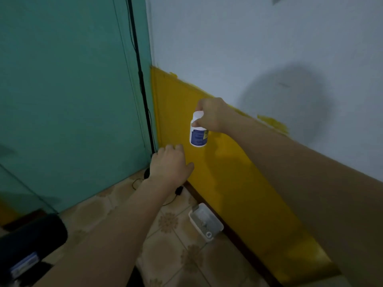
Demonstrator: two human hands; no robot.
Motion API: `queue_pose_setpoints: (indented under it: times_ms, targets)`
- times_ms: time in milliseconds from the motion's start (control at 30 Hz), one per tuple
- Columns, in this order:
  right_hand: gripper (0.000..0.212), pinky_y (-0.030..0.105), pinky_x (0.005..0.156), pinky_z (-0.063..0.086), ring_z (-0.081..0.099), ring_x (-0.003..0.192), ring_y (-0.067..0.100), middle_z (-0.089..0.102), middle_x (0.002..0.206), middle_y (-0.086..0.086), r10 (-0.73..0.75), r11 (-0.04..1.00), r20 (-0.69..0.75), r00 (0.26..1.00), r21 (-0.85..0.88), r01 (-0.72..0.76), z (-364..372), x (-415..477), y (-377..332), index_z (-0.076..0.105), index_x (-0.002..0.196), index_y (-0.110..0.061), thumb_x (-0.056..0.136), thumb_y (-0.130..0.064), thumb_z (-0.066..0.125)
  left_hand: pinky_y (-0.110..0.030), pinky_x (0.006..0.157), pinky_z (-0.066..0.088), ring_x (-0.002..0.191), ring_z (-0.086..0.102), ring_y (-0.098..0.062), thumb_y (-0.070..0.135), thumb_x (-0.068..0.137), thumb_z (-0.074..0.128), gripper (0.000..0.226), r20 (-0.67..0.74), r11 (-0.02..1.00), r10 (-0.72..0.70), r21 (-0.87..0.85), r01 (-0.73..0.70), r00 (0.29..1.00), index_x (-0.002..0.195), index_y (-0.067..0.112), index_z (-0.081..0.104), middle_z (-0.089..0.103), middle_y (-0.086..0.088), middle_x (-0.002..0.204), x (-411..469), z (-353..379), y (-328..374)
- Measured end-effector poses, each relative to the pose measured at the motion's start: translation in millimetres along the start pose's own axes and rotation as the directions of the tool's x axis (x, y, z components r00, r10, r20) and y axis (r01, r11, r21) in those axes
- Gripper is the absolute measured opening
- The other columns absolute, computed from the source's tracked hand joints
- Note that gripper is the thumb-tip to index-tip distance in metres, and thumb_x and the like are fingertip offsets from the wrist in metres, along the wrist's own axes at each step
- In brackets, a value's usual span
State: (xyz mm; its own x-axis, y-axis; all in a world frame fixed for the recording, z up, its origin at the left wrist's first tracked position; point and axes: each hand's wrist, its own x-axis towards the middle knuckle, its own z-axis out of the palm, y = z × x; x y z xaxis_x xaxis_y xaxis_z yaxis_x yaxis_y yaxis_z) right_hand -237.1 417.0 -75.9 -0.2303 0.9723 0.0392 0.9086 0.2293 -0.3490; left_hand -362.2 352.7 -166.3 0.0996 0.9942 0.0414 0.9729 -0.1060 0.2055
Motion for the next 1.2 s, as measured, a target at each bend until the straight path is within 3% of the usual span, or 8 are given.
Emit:
queue_pose_setpoints:
  times_ms: [167, 300, 467, 767, 933, 1200]
  targets:
    - [0.043, 0.028, 0.072, 0.04, 0.055, 0.108, 0.026, 0.058, 0.12, 0.012, 0.095, 0.995, 0.043, 0.995, 0.024, -0.096, 47.4, 60.9, 43.3, 0.055, 0.12, -0.006, 0.085, -0.027, 0.07, -0.04, 0.086, 0.041, 0.107, 0.05, -0.031, 0.048, 0.092, 0.048, 0.041, 0.075, 0.996, 0.077, 0.042, -0.081, 0.994, 0.109, 0.011, 0.047, 0.052, -0.012, 0.113, 72.9, 50.5, -17.6]
    - [0.042, 0.038, 0.078, 0.048, 0.055, 0.109, 0.031, 0.057, 0.12, 0.017, 0.183, 0.982, 0.081, 0.98, 0.034, -0.186, 88.4, 102.3, 83.0, 0.055, 0.12, -0.001, 0.085, -0.019, 0.07, -0.038, 0.083, 0.041, 0.104, 0.051, -0.03, 0.049, 0.092, 0.048, 0.041, 0.093, 0.993, 0.111, 0.028, -0.114, 0.989, 0.105, 0.011, 0.047, 0.053, -0.011, 0.111, 123.6, 92.9, -26.3]
    - [0.035, 0.046, 0.088, 0.048, 0.055, 0.111, 0.035, 0.056, 0.122, 0.022, 0.299, 0.95, 0.194, 0.934, 0.034, -0.311, 163.1, 134.4, 142.7, 0.054, 0.12, 0.003, 0.09, -0.012, 0.063, -0.037, 0.087, 0.039, 0.109, 0.047, -0.03, 0.043, 0.094, 0.047, 0.038, 0.231, 0.974, 0.216, 0.016, -0.225, 0.949, 0.113, 0.011, 0.046, 0.049, -0.012, 0.117, 174.5, 166.9, -28.2]
    - [0.041, 0.044, 0.092, 0.045, 0.049, 0.113, 0.034, 0.048, 0.127, 0.016, 0.34, 0.93, 0.362, 0.868, 0.009, -0.368, 373.4, 159.6, 273.2, 0.052, 0.122, -0.005, 0.087, -0.017, 0.068, -0.037, 0.081, 0.041, 0.103, 0.054, -0.03, 0.042, 0.091, 0.053, 0.042, 0.387, 0.961, 0.253, 0.004, -0.276, 0.886, 0.117, 0.009, 0.051, 0.054, -0.013, 0.117, 224.4, 359.0, -41.8]
    - [0.048, 0.039, 0.098, 0.037, 0.043, 0.121, 0.032, 0.045, 0.132, 0.015, 0.342, 0.93, 0.405, 0.848, -0.015, -0.368, 496.5, 154.4, 331.1, 0.047, 0.129, -0.007, 0.089, -0.023, 0.066, -0.035, 0.092, 0.039, 0.113, 0.048, -0.028, 0.046, 0.093, 0.046, 0.056, 0.494, 0.957, 0.251, 0.003, -0.29, 0.832, 0.134, 0.009, 0.038, 0.049, -0.011, 0.126, 227.1, 484.3, -64.9]
    - [0.048, 0.038, 0.104, 0.037, 0.043, 0.126, 0.029, 0.044, 0.135, 0.013, 0.398, 0.904, 0.448, 0.801, -0.044, -0.425, 694.5, 124.8, 405.5, 0.044, 0.134, -0.008, 0.092, -0.023, 0.061, -0.038, 0.098, 0.037, 0.118, 0.045, -0.029, 0.039, 0.093, 0.049, 0.053, 0.565, 0.97, 0.231, -0.067, -0.235, 0.792, 0.135, 0.007, 0.038, 0.046, -0.013, 0.13, 210.1, 666.9, -98.7]
